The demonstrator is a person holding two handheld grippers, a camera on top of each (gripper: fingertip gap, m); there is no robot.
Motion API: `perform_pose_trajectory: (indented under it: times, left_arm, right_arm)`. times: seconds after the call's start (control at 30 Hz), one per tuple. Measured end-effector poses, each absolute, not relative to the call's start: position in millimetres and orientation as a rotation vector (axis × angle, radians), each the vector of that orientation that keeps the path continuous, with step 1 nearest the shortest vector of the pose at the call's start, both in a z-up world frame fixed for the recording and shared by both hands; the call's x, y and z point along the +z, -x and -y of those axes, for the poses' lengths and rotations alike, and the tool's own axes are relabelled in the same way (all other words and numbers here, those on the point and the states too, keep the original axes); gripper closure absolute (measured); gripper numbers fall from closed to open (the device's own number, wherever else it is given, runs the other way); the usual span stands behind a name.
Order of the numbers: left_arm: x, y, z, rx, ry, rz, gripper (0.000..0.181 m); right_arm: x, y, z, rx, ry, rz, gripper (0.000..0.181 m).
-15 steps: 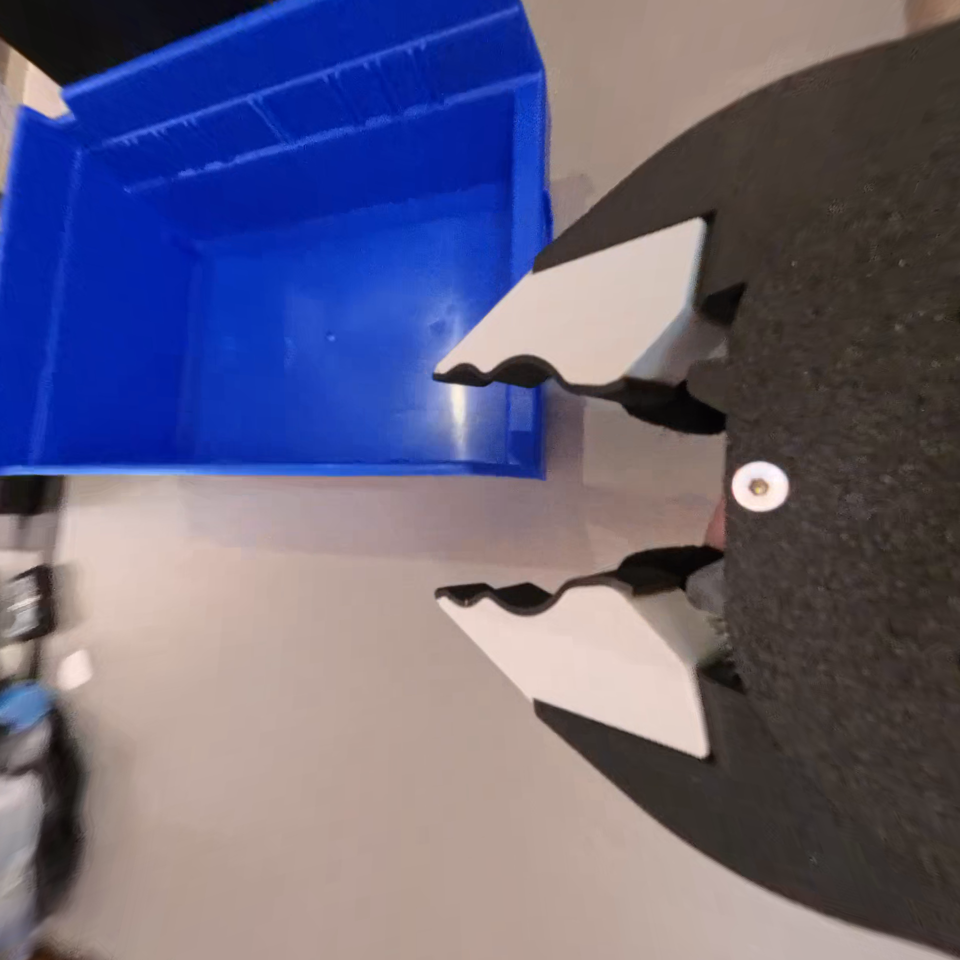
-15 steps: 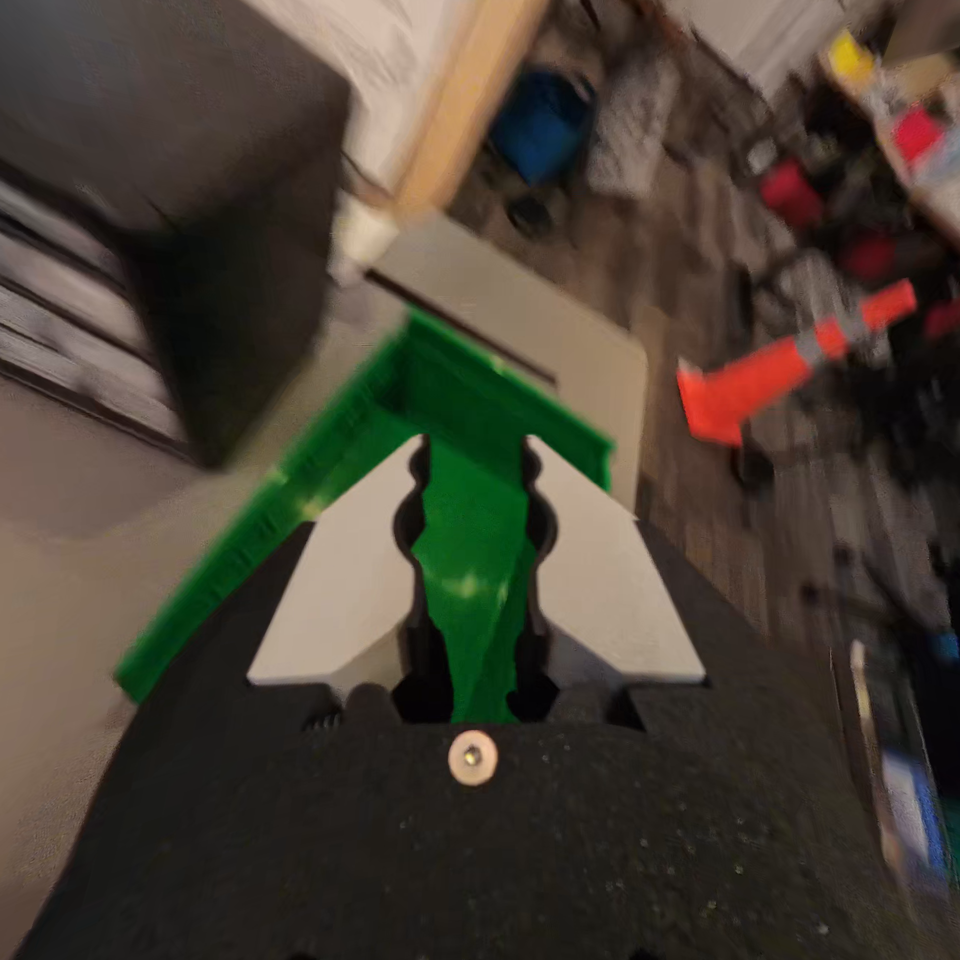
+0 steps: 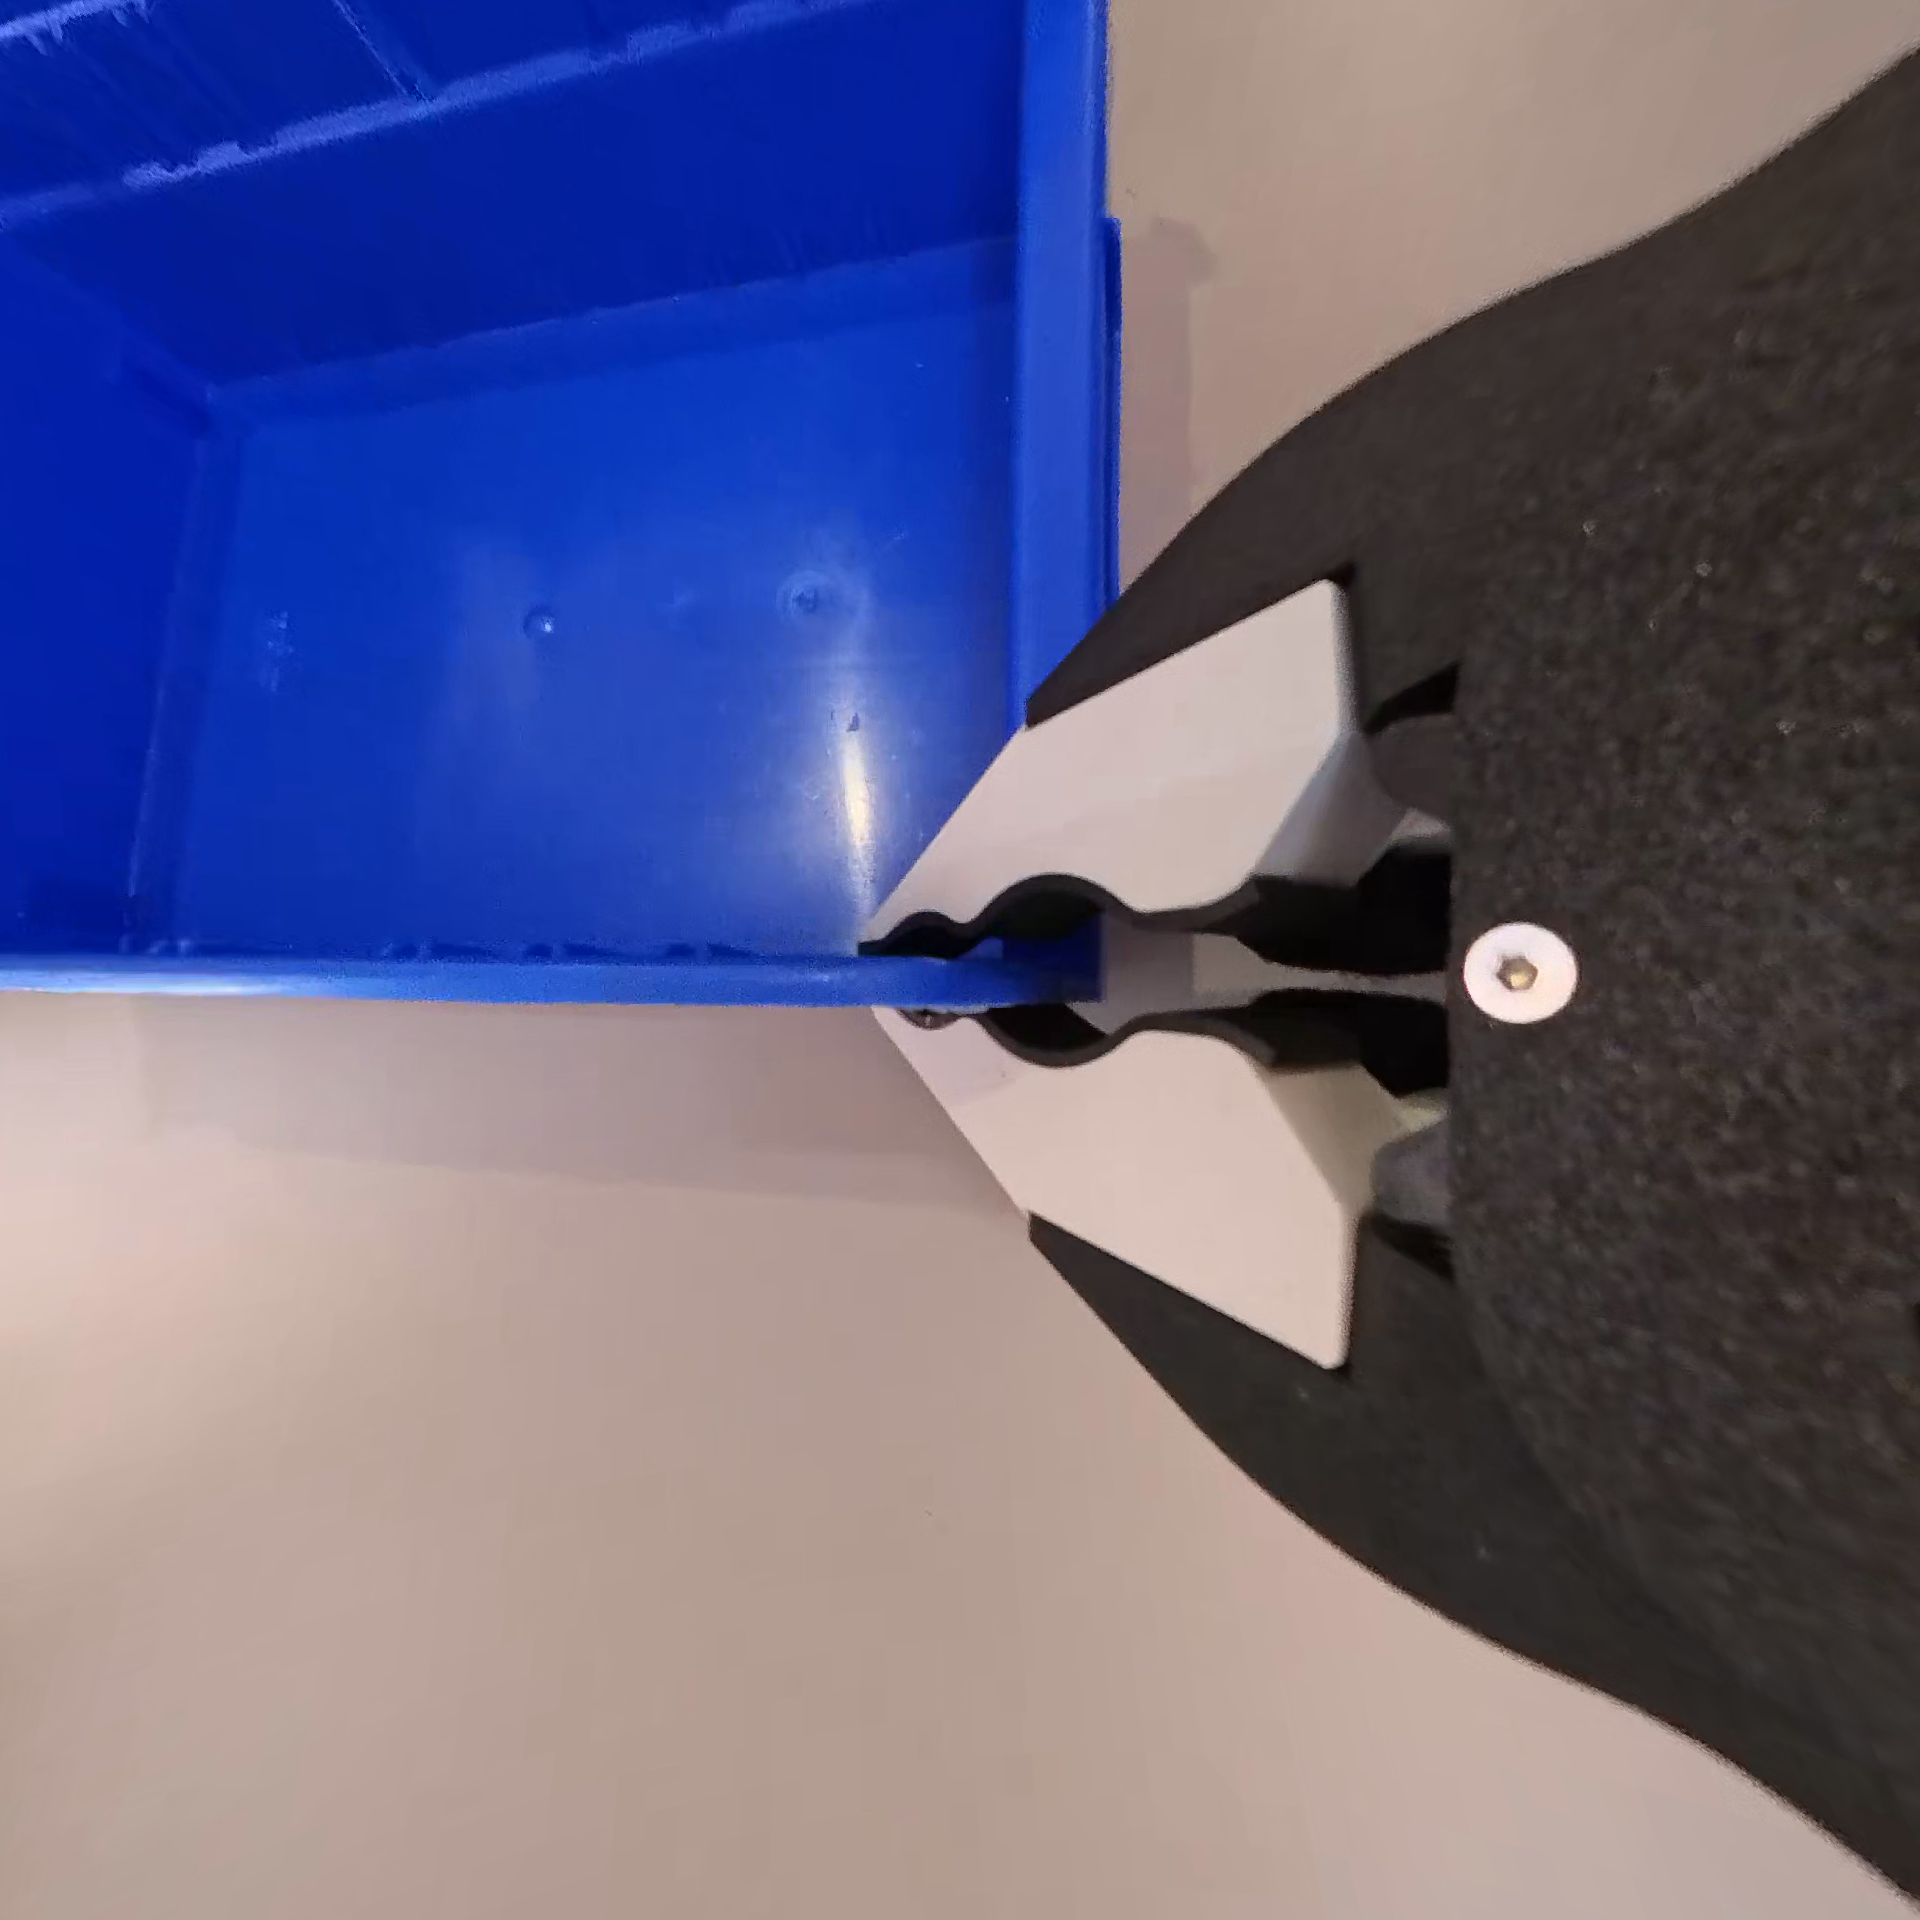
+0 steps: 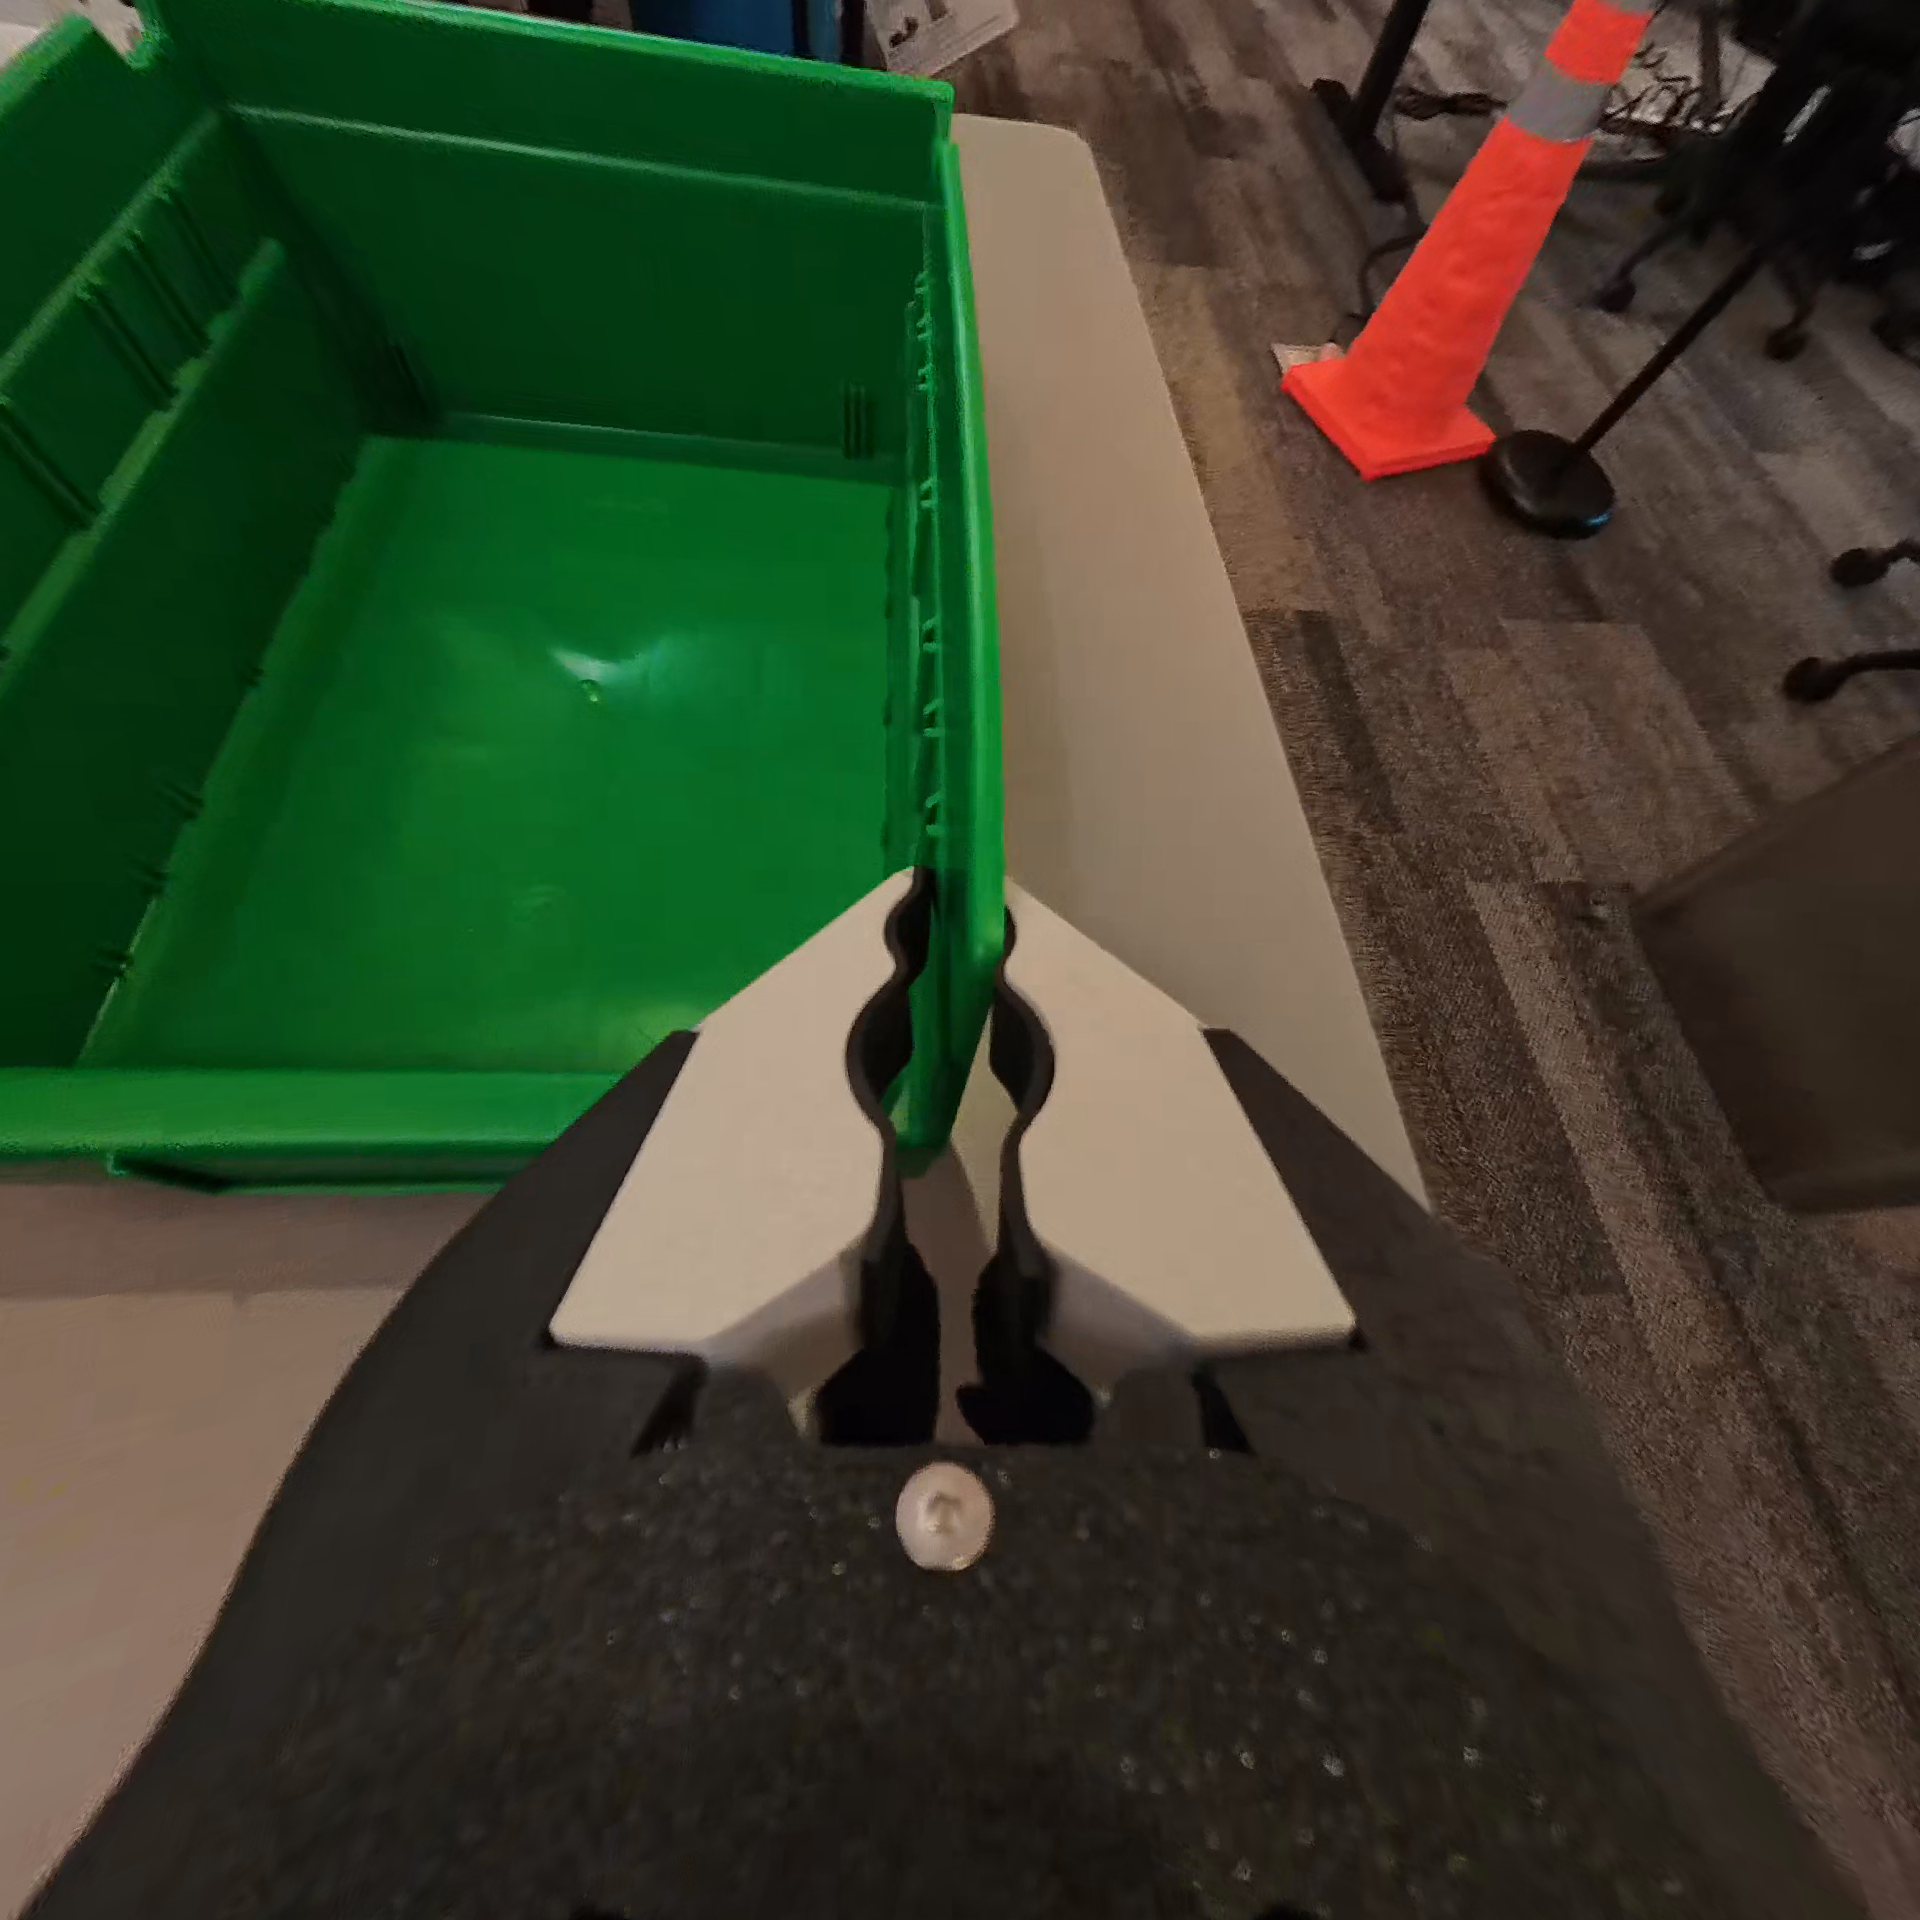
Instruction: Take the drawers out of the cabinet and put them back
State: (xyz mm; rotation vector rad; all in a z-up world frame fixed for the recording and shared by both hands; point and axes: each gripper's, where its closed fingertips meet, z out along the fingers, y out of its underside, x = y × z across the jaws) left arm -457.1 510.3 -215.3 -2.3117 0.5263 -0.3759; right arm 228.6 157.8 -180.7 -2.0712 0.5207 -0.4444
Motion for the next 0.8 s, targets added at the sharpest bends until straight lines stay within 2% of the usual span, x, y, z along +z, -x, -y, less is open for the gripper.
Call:
perform_pose_trajectory:
  times: [0.1,0.57,0.6,0.67,0.73,0.8]
  left_arm:
    - [-215.4,470.0,-505.8,-0.348,2.314,-0.505,0.179]
    - [-214.6,489.1,-521.3,-0.428,2.269,-0.512,0.179]
    - [-216.0,489.7,-519.3,-0.432,2.283,-0.496,0.176]
    - [-214.1,490.9,-510.4,-0.457,2.302,-0.466,0.148]
    - [-201.1,500.9,-501.9,-0.439,2.289,-0.401,0.130]
    - [-171.0,509.6,-494.2,-0.423,2.227,-0.321,0.121]
  right_arm:
    - [-180.8,-229.1,-158.4,-0.349,2.033,-0.555,0.178]
    - [-179.2,-252.7,-154.5,-0.423,2.047,-0.507,0.173]
    - [-174.3,-252.3,-151.4,-0.458,2.035,-0.511,0.171]
    - [-151.1,-249.4,-140.5,-0.595,1.998,-0.489,0.158]
    - [-116.8,-232.7,-130.9,-0.683,1.922,-0.464,0.151]
    - [-86.5,-195.8,-133.6,-0.626,1.814,-0.429,0.148]
